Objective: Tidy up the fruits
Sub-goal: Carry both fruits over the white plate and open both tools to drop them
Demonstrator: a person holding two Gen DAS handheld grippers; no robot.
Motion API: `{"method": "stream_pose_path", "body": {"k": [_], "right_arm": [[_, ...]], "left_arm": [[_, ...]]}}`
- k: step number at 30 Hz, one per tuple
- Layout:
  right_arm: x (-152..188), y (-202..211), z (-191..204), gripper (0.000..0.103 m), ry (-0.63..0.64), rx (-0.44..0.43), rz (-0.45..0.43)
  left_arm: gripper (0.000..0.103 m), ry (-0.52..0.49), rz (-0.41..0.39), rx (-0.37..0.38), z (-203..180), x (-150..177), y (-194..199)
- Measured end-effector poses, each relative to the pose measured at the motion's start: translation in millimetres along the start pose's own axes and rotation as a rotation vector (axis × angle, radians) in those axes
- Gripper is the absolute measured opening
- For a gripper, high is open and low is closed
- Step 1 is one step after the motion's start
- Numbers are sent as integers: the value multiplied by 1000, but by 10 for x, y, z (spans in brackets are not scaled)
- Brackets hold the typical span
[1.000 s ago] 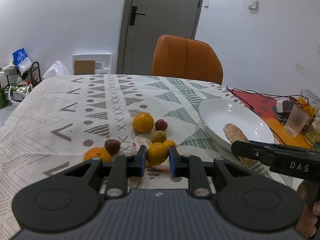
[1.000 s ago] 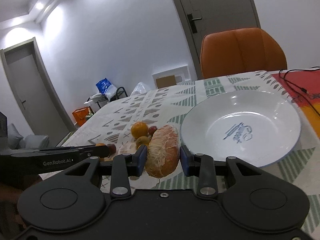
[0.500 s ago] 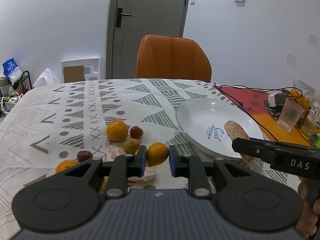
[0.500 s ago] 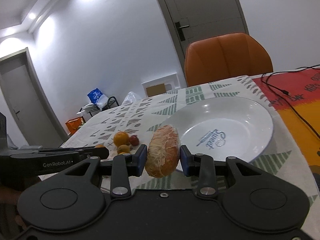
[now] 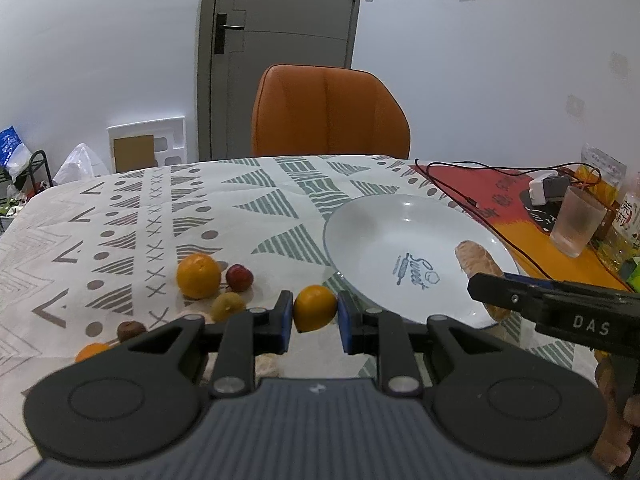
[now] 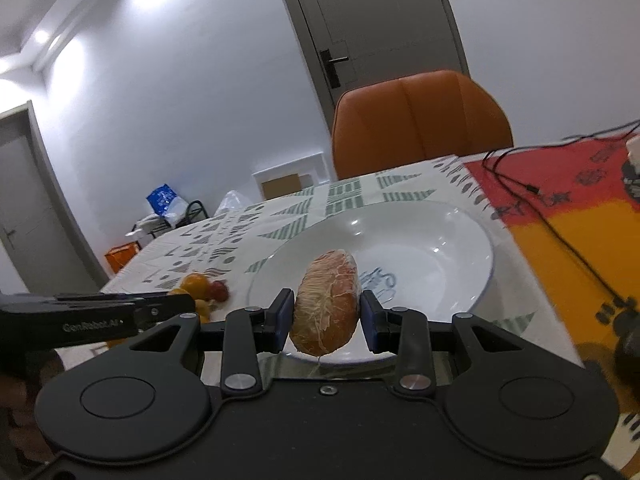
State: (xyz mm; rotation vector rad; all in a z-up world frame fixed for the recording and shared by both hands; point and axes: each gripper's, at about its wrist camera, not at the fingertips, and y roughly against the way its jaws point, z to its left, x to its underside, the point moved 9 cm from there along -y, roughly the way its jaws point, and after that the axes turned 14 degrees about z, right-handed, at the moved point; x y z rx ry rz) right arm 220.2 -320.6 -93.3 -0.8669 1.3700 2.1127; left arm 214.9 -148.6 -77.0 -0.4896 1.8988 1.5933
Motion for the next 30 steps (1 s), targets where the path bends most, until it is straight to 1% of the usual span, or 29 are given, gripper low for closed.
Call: {"method": "stream_pose_path", "body": {"k": [2, 5, 6, 7, 13, 21, 22, 23, 26, 27, 30], "right_arm": [[-23, -15, -48, 35, -5, 20, 0], [-36, 1, -135, 42, -26, 50, -11], [-36, 17, -143, 48, -26, 51, -15], [-32, 35, -147, 51, -25, 48, -21], [6, 91, -178, 54, -25, 45, -18], [57, 157, -260, 58, -53, 47, -21], [56, 158, -271, 58, -56, 48, -20], [56, 153, -278, 58, -57, 49, -20], [60, 138, -268, 59, -58, 44, -15], [64, 135, -261, 61, -57, 42, -15], [70, 111, -233, 68, -52, 41, -12]], "left_arm": [[22, -6, -1, 4, -36, -20, -15], [22, -16, 2, 12, -97, -48, -53], [22, -19, 2, 14, -117, -53, -65], [22, -22, 4, 15, -136, -59, -83], [22, -39, 13, 33, -270, -106, -183], [23, -83, 3, 58, -486, -259, -257], [23, -82, -3, 56, -494, -279, -247], [26, -82, -7, 51, -500, -301, -245], [27, -82, -4, 44, -503, -325, -247], [29, -82, -1, 40, -496, -318, -248], [37, -78, 19, 25, -442, -277, -254]]}}
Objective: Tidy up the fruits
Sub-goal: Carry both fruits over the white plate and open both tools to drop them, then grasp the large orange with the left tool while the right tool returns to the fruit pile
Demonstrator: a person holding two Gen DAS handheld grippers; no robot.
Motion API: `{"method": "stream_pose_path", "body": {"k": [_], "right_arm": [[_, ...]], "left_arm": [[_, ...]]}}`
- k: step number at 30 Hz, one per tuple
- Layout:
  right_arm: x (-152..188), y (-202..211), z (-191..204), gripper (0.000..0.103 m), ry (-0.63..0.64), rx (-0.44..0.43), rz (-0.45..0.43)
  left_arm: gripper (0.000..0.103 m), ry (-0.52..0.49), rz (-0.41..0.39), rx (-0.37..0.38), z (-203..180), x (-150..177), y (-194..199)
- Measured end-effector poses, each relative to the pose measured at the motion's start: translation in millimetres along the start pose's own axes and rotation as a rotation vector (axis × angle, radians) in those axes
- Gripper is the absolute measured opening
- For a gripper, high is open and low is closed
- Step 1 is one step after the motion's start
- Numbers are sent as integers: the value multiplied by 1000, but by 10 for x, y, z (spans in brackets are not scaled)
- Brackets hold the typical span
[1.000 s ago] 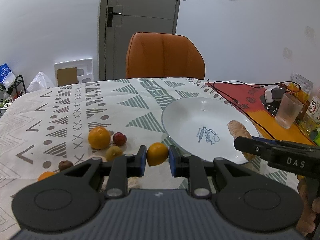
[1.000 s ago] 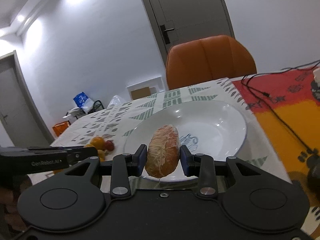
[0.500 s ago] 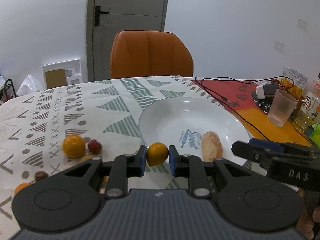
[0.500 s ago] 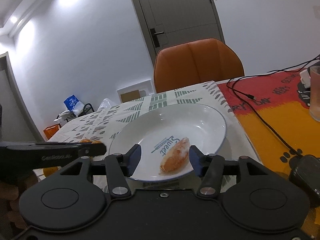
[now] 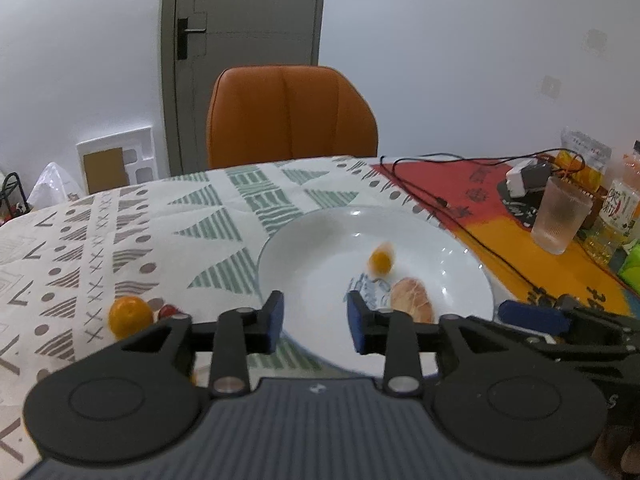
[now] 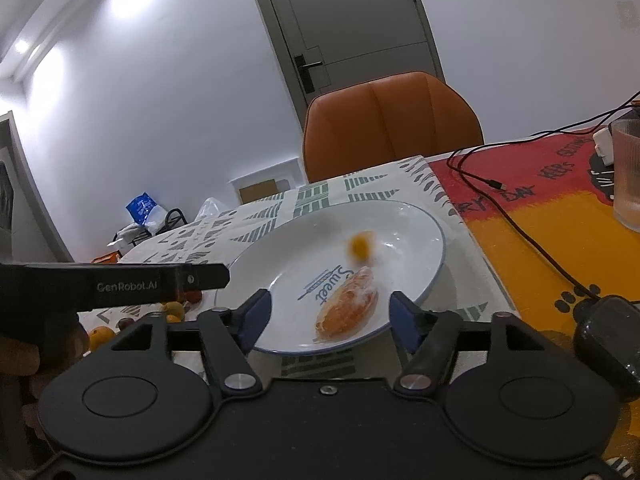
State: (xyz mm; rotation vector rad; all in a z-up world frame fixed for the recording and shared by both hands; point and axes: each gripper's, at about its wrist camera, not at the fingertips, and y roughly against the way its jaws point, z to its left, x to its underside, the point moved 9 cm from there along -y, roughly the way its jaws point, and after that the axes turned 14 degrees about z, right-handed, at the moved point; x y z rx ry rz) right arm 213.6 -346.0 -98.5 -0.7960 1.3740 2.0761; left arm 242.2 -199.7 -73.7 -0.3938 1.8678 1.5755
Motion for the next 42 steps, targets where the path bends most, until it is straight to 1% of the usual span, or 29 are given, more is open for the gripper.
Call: {"method": "stream_pose_path", "body": {"k": [2, 3, 5, 6, 7, 8, 10, 11, 13, 17, 18, 19, 21, 29, 37, 42], "right_arm": [[8, -19, 30, 70, 3, -3, 2], [16, -23, 41, 73, 3, -5, 4], [27, -36, 66, 77, 2, -7, 9], [30, -45, 84, 81, 3, -8, 10], [33, -53, 106, 84, 5, -7, 9], [34, -56, 126, 86, 8, -6, 8], [37, -53, 159, 91, 13, -6, 5], [38, -56, 183, 92, 16, -8, 5], [35, -68, 221, 96, 17, -16, 6], [40, -92, 296, 99, 18, -33, 13], [40, -104, 312, 102, 17, -31, 16], [39, -116, 325, 103, 15, -28, 17], [43, -124, 343, 103, 17, -31, 20], [78, -219, 557, 103, 49, -54, 41], [122, -306, 817, 103, 98, -90, 54], [155, -324, 983, 103, 128, -110, 64]], "left_arm": [[48, 10, 1, -9, 55, 23, 21], [52, 20, -3, -16, 99, 31, 38], [67, 41, -14, -34, 185, 36, 78], [71, 52, -20, -48, 234, 39, 101], [78, 64, -31, -61, 289, 43, 133], [81, 74, -42, -69, 332, 45, 162], [84, 96, -59, -78, 432, 59, 215], [85, 105, -61, -78, 476, 68, 234], [87, 125, -63, -85, 562, 95, 264], [87, 161, -65, -107, 728, 157, 314], [88, 168, -65, -111, 764, 172, 325], [88, 174, -67, -118, 804, 189, 339], [88, 184, -67, -137, 875, 218, 360], [88, 229, -92, -174, 1153, 317, 525], [88, 273, -87, -218, 1434, 492, 663], [88, 306, -73, -214, 1593, 605, 723]]}}
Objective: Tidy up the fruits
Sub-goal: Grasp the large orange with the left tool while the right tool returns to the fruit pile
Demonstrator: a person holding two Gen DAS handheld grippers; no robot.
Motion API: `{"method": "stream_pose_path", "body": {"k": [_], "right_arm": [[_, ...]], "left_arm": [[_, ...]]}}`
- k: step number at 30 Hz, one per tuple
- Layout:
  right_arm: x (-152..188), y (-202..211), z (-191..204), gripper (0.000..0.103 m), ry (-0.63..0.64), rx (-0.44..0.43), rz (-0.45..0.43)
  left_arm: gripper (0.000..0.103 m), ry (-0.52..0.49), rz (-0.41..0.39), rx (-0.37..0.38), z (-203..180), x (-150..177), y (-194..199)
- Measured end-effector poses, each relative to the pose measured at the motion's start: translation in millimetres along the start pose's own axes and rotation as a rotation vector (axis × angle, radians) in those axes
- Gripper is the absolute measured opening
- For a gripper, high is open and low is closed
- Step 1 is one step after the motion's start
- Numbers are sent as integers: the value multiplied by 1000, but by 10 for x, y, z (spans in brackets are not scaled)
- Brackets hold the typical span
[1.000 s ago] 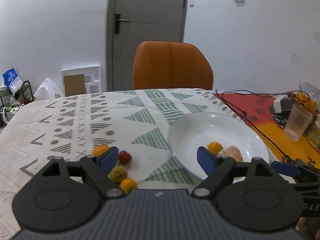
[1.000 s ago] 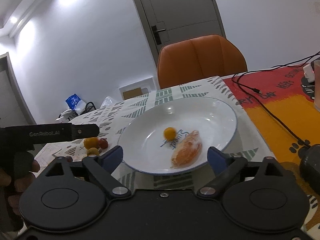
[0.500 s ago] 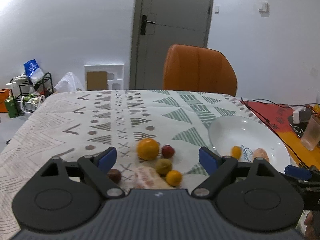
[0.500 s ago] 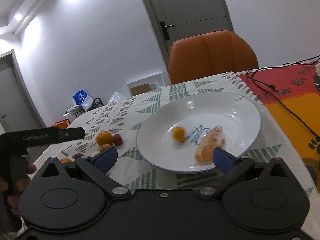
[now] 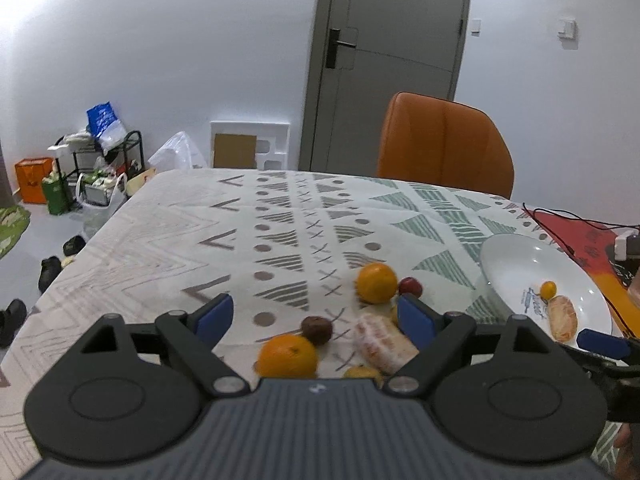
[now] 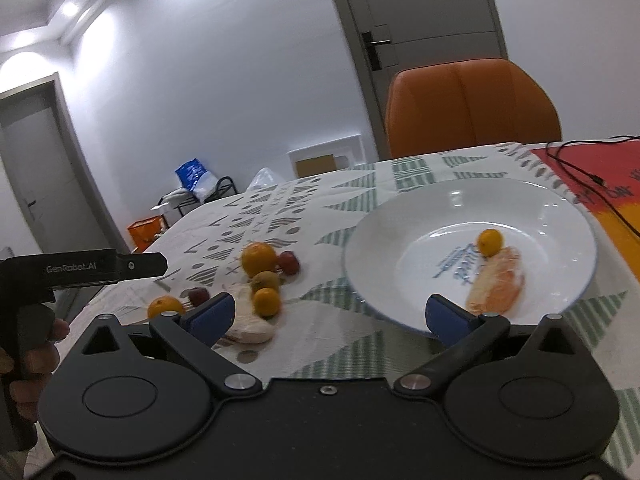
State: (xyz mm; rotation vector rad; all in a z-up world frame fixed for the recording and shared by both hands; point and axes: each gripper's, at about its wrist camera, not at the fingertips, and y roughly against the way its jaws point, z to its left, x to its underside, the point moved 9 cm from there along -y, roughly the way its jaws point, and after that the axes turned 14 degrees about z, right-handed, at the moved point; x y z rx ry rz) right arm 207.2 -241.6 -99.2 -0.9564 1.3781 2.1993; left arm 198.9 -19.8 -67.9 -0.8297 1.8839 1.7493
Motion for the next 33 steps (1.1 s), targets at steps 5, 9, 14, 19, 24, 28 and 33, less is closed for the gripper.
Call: {"method": "stream_pose_path", "body": {"k": [5, 9, 14, 19, 24, 28, 33], "right_arm": [[3, -31, 175, 103, 37, -17, 3], [-6, -75, 260, 103, 48, -29, 18], [1, -113, 390, 103, 89, -34, 23], [16, -161, 485, 103, 114, -35, 38], [26, -237, 555, 102, 130, -38, 59], [29, -291, 615, 102, 142, -41, 72], [25, -346, 640, 101, 147, -36, 86]], "left_arm": [[88, 20, 3, -1, 162, 27, 46], [88, 24, -6, 8, 250, 51, 99], [88, 25, -3, 18, 320, 106, 114], [87, 38, 11, 31, 398, 143, 85], [85, 44, 20, 44, 460, 185, 58], [83, 39, 30, 57, 484, 219, 26], [76, 37, 56, 83, 459, 249, -82]]}}
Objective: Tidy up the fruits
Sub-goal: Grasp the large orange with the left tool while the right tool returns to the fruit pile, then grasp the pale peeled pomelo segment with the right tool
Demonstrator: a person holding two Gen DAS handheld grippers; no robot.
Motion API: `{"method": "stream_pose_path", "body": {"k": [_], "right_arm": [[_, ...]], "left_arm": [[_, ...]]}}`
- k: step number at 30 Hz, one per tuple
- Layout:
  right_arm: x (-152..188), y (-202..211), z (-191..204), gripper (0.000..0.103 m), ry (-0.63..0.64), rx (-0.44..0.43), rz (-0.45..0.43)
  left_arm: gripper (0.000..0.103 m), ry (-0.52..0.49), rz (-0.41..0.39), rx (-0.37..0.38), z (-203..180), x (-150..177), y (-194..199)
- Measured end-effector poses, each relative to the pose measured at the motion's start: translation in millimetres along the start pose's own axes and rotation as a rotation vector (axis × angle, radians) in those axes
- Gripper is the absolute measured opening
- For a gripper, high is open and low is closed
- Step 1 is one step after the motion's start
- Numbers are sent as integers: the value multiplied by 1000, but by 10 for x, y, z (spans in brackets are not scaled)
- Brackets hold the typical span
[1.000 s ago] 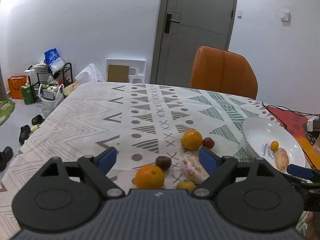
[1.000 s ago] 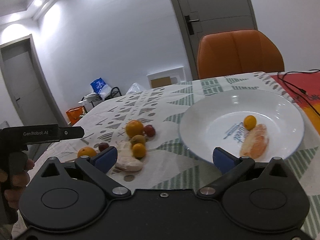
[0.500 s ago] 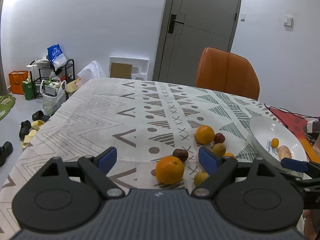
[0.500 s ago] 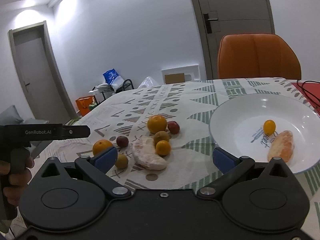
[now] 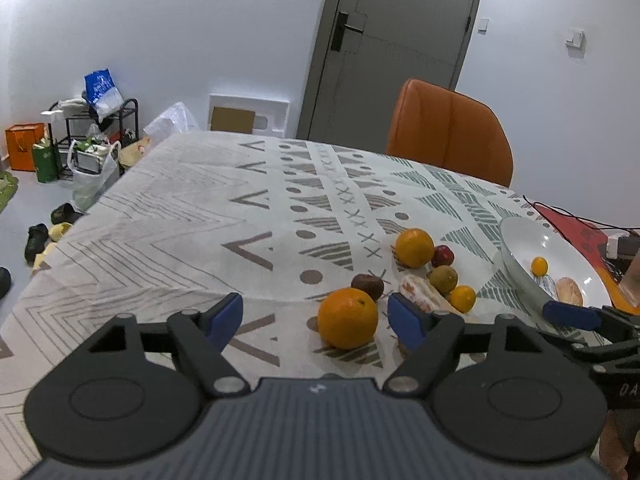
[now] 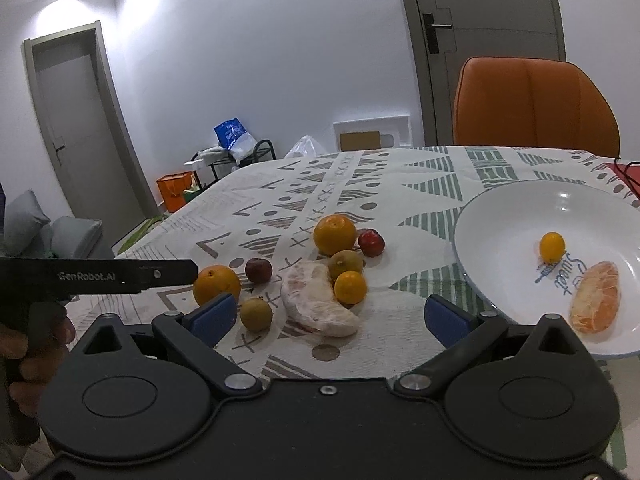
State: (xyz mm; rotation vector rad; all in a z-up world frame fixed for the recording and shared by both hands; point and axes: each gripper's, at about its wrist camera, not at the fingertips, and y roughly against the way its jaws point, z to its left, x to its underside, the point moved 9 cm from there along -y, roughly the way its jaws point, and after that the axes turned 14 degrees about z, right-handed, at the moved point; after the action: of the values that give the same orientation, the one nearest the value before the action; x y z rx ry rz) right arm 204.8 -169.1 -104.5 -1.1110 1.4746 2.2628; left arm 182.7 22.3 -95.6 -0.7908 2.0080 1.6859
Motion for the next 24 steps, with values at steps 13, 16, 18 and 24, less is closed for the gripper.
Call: {"method": "stream_pose_path", "body": {"k": [13, 16, 18, 24], "right_arm": [[-53, -182, -18, 78, 5, 16, 47], [-52, -226, 38, 78, 20, 3, 59], [-45, -261, 70, 78, 31, -3, 69], [-43, -373, 133, 76, 50, -5, 94]], "left_arm": [[57, -2, 66, 62, -55, 26, -290], [47, 3, 79, 91, -65, 45, -340], [39, 2, 76, 95, -67, 46, -344], [39, 13, 75, 94, -17, 20, -340]]}}
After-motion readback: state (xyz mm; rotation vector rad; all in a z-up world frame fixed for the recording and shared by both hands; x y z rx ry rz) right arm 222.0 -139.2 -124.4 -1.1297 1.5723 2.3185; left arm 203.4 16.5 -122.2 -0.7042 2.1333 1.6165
